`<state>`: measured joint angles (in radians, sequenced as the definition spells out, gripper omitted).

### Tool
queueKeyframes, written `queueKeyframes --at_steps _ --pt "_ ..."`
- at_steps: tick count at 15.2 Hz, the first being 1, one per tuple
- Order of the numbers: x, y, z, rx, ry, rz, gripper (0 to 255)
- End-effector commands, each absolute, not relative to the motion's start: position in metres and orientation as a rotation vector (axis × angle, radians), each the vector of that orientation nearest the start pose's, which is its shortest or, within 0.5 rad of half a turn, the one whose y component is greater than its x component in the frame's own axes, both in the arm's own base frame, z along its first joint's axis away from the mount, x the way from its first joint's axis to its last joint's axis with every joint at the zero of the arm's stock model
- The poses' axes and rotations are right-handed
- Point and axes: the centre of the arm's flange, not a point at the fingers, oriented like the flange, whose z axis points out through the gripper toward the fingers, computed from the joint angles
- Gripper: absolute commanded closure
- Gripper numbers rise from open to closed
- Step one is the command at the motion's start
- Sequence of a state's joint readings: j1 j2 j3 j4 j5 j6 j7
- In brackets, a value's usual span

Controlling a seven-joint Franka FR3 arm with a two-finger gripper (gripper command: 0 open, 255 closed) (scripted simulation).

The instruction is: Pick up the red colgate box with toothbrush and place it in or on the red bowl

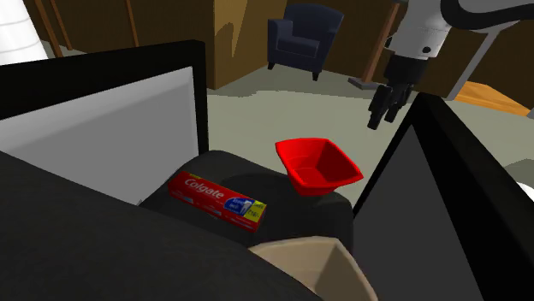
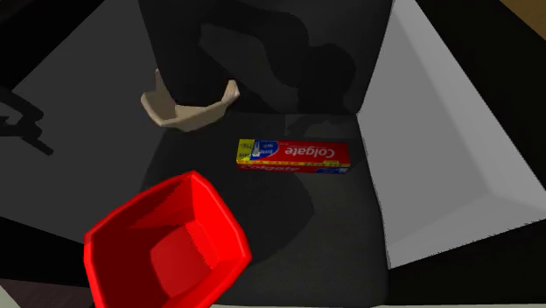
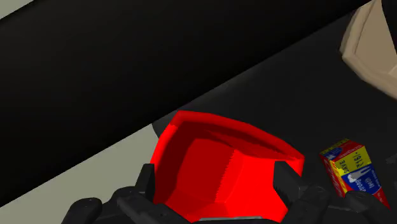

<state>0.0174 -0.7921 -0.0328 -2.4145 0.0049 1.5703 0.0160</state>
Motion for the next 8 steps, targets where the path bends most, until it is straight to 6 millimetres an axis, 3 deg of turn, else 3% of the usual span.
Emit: queueKeyframes --at_steps 1,8 --pt "0.303 -0.007 0.565 -3.112 0.033 0.082 0" --pt "0.353 0.063 0.525 -3.125 -0.052 0.094 0"
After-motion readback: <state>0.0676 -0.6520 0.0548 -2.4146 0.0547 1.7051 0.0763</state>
